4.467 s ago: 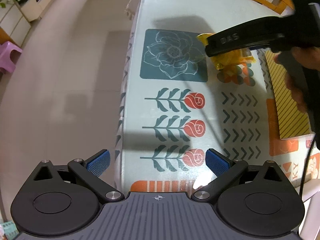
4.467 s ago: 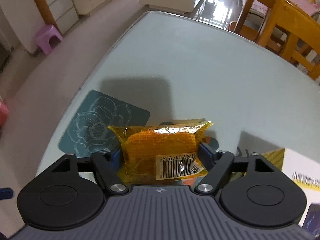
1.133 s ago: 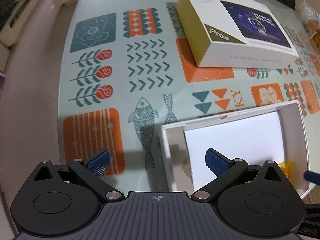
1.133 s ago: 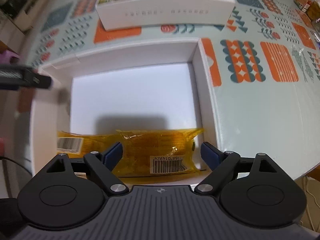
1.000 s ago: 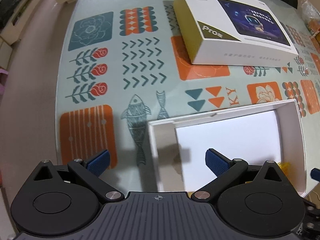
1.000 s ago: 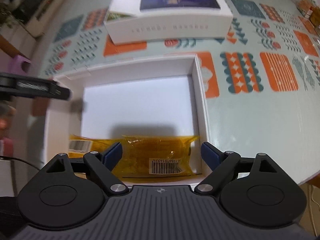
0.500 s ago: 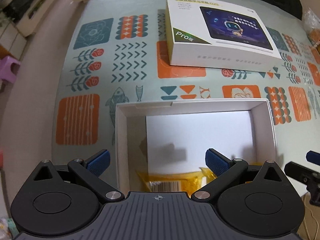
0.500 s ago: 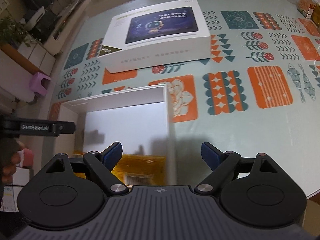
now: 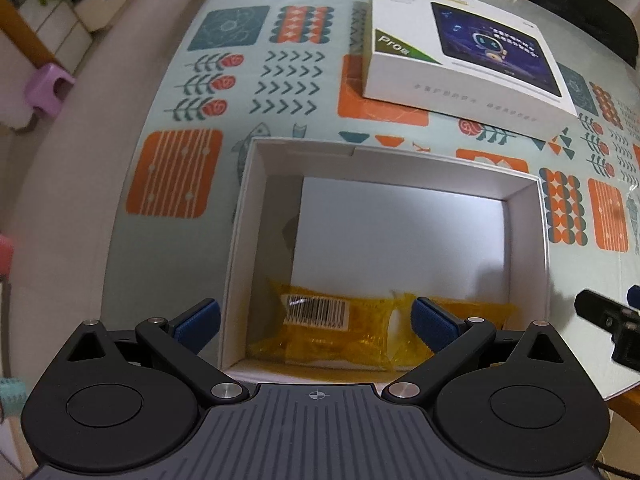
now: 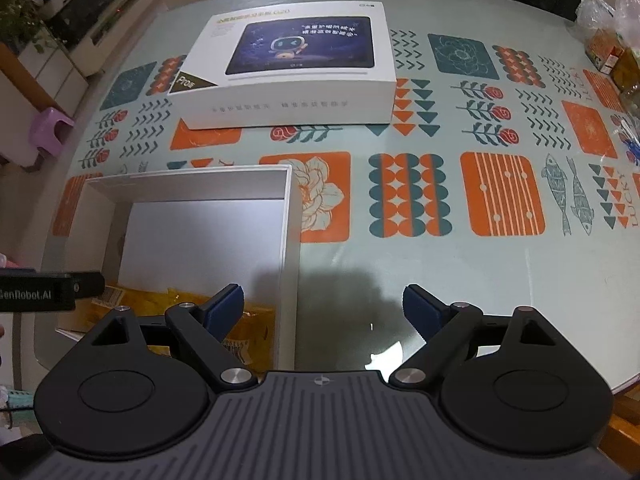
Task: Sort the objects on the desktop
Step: 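Move both tools toward the white tablet box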
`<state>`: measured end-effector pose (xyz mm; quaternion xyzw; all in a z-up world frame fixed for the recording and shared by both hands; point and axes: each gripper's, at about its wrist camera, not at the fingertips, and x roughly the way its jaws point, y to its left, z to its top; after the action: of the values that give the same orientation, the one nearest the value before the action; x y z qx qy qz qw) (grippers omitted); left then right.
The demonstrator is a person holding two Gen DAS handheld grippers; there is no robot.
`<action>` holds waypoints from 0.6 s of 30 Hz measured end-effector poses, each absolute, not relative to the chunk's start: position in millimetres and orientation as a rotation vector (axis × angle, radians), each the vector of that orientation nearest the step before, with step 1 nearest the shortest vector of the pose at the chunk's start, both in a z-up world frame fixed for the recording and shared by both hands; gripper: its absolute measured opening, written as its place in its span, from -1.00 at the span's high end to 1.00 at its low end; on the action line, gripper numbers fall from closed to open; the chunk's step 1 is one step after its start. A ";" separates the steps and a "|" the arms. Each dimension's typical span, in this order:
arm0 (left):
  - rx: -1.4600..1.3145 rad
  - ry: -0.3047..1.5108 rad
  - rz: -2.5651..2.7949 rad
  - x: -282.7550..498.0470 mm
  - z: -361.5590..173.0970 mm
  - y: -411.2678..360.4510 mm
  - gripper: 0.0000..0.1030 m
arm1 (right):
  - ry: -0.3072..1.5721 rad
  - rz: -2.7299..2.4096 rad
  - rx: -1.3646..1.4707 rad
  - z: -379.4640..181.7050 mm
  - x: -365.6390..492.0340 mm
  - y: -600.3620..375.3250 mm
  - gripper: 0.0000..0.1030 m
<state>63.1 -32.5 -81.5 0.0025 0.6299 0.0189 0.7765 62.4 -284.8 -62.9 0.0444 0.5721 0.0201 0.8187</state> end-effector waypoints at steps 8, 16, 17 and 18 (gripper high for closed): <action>0.023 1.348 0.032 80.8 -74.9 -34.2 -1.00 | 1.181 0.048 0.100 -55.0 82.5 -291.7 -1.00; 0.077 1.307 -0.020 133.8 -65.9 -42.8 -1.00 | 1.108 0.014 0.048 -41.2 127.3 -303.5 -1.00; 0.089 1.302 -0.025 141.7 -65.4 -44.0 -1.00 | 1.102 0.016 0.047 -41.0 134.4 -305.6 -1.00; 0.101 1.297 -0.029 149.7 -65.0 -45.2 -1.00 | 1.096 0.020 0.046 -42.0 142.6 -308.0 -1.00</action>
<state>149.7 -45.2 -65.0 0.0468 0.6036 -0.0134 0.7958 142.6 -308.0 -42.0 0.0218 0.5208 0.0097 0.8533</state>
